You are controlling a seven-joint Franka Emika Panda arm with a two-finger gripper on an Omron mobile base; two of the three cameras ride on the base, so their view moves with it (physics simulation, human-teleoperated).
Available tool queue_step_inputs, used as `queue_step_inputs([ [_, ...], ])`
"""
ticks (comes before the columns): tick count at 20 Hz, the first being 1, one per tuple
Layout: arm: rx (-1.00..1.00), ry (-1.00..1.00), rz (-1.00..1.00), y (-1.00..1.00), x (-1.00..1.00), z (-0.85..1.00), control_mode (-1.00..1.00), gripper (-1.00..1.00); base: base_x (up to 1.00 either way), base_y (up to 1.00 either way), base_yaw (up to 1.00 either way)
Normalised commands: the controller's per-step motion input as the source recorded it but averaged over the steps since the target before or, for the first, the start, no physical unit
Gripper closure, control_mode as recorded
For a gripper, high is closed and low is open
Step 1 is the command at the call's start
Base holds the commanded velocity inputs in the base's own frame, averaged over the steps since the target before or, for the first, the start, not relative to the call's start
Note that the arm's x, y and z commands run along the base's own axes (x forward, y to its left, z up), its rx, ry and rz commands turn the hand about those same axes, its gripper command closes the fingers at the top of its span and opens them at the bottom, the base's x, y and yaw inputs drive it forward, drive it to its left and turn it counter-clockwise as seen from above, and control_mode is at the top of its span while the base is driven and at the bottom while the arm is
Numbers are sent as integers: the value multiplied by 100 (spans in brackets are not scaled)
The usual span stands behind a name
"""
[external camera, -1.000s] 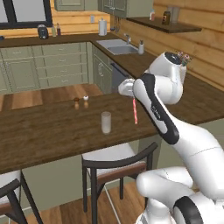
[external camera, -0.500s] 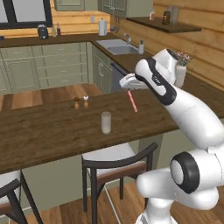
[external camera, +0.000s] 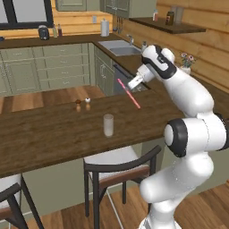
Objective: Take a straw from the drawer in front and place it inside the glass cup on the dining counter.
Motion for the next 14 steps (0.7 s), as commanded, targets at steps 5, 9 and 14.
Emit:
queue_step_inputs([
  [5, 10, -5, 30, 49, 0, 0, -100, 100, 0, 0, 0],
  [9, 20, -3, 20, 40, 0, 0, -100, 100, 0, 0, 0],
  [14, 26, -4, 15, 10, 0, -4, -100, 100, 0, 0, 0],
])
